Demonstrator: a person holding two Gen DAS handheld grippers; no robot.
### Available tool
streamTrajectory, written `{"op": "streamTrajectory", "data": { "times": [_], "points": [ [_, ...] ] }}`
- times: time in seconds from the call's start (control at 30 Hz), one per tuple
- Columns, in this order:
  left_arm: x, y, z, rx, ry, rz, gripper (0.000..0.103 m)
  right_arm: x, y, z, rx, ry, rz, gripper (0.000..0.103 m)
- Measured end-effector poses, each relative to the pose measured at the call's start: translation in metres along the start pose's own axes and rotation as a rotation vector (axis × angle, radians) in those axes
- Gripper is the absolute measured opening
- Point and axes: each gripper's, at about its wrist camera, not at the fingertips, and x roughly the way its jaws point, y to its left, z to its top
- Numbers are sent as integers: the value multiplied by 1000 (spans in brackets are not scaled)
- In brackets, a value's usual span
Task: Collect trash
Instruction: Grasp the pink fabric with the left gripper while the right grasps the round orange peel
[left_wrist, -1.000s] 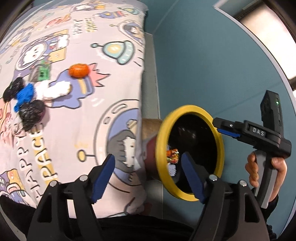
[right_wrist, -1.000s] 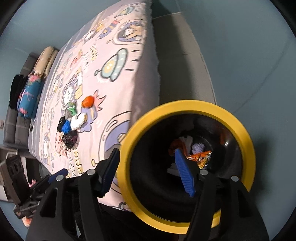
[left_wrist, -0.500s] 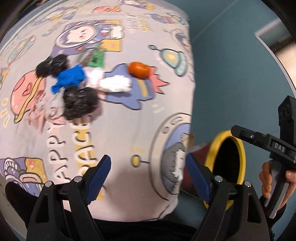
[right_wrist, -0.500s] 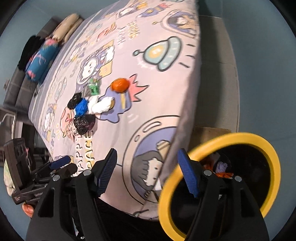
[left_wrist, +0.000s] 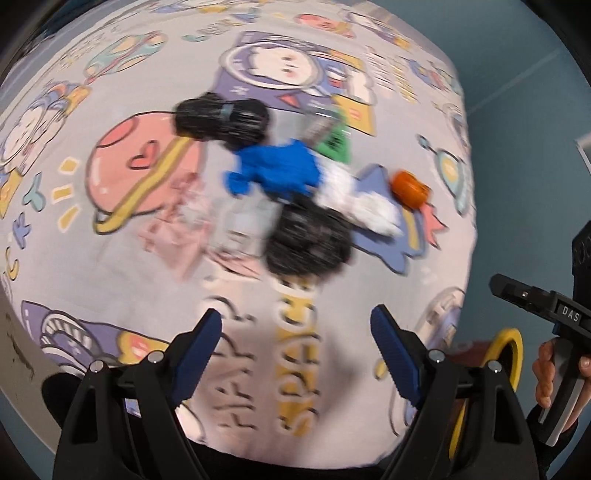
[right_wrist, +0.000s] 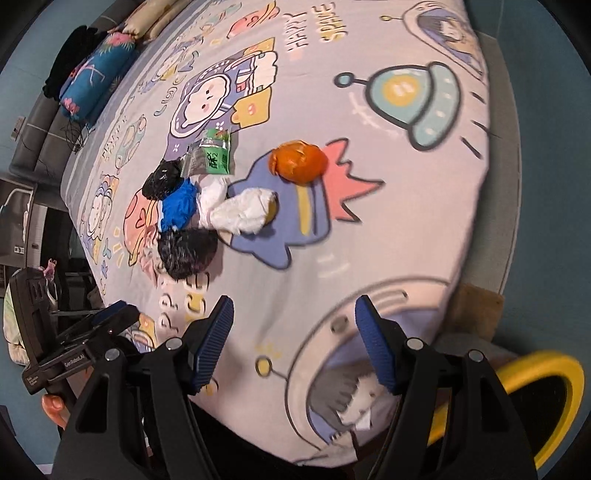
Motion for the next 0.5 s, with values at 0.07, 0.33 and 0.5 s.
{"op": "streamTrajectory", "data": {
  "times": [0.07,0.33,0.5],
  "points": [
    [2,14,8,-31,3,14,79,7,3,13,-7,-4,-26,65],
    [20,63,34,-136,38,48,79,50,23,63,-26,26,-124,65],
    [35,84,39,-182,64,54,79,70,30,81,-30,48,-147,65]
  ]
}}
